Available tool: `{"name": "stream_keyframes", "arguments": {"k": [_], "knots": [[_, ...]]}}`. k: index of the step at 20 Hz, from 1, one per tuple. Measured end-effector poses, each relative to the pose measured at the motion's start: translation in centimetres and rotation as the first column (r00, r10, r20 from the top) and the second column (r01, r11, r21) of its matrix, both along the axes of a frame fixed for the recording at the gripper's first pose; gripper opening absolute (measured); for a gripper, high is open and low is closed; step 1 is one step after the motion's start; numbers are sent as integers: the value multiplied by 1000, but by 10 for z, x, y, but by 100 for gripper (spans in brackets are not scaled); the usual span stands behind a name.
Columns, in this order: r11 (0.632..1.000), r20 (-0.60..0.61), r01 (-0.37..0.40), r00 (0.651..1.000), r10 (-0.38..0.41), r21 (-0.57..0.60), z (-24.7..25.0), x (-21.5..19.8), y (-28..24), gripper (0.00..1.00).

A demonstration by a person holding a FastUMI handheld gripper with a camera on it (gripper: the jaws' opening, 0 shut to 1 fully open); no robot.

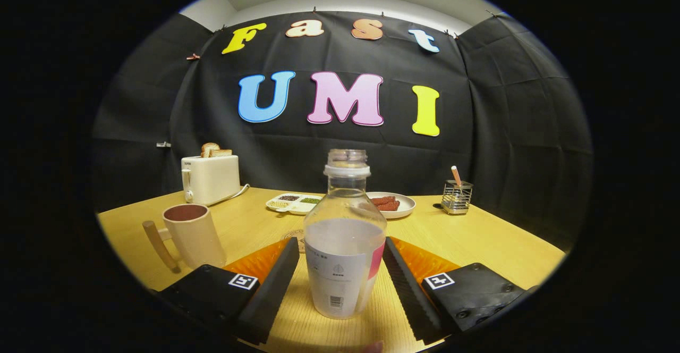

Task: Take the bottle from table, then pour the juice into the cup, finally place the bottle on the coaster

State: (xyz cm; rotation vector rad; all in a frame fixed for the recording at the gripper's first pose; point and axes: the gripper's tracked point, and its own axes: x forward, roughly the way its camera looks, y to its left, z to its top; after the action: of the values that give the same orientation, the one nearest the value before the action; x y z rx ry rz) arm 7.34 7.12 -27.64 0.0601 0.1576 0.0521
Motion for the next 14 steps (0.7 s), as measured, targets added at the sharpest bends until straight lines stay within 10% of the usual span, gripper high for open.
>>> {"name": "stream_keyframes", "arguments": {"k": [14], "knots": [[998, -9, 30, 999, -30, -58, 0, 15, -2, 75]]}}
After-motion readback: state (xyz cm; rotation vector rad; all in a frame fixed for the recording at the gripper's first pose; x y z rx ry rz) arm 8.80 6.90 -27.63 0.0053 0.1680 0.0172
